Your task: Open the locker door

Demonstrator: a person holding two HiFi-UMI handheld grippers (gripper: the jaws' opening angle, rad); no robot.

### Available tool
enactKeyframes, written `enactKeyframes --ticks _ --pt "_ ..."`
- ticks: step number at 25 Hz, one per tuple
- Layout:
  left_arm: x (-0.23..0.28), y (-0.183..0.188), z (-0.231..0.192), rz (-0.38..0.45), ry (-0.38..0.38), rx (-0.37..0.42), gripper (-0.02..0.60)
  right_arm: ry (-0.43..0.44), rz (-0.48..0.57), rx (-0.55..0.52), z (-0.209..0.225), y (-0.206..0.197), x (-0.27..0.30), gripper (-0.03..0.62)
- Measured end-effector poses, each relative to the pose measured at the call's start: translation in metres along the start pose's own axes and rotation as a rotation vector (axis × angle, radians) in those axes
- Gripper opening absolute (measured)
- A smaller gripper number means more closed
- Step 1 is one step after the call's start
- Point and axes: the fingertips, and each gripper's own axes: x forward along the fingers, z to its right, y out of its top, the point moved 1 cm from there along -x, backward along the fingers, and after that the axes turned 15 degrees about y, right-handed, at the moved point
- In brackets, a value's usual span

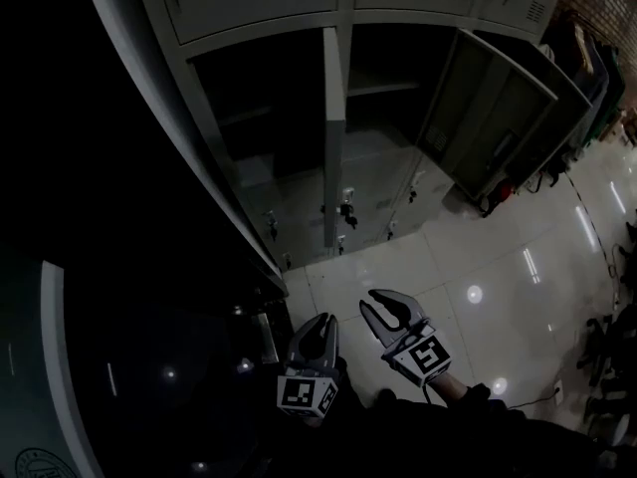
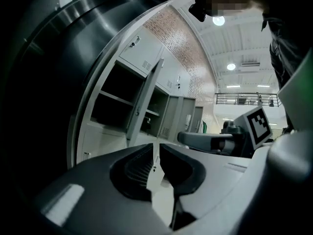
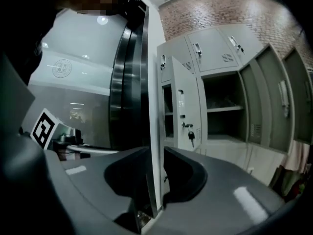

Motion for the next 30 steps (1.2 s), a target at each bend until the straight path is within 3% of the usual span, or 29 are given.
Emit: enactKeyframes --ticks 5,11,15,21,30 --pt "-0.074 -0.057 0.104 -0.002 -0.011 0.017 0.029 -0.025 0.011 0.033 -0.057 -0.043 -0.141 0.002" --pt "-0.192 -0.114 0.212 -0.057 0.033 -0.065 0.029 -0.042 -0.016 0.029 -0.128 -0.069 -0.297 0.002" --pt "-0.227 -0.118 0.272 -0.044 -0.034 -0.016 0.029 -0.065 0.003 0.032 -0.154 -0.069 -0.361 0.002" --pt "-0.278 -0.114 0.303 0.007 -0.073 0.045 0.029 -0.019 0.034 0.0 -0.21 -0.066 -0.391 0.002" --pt "-0.421 -0.131 0.301 0.043 0.042 0.006 0.029 0.152 0.035 -0.029 -0.342 -0.062 -0.405 0.002"
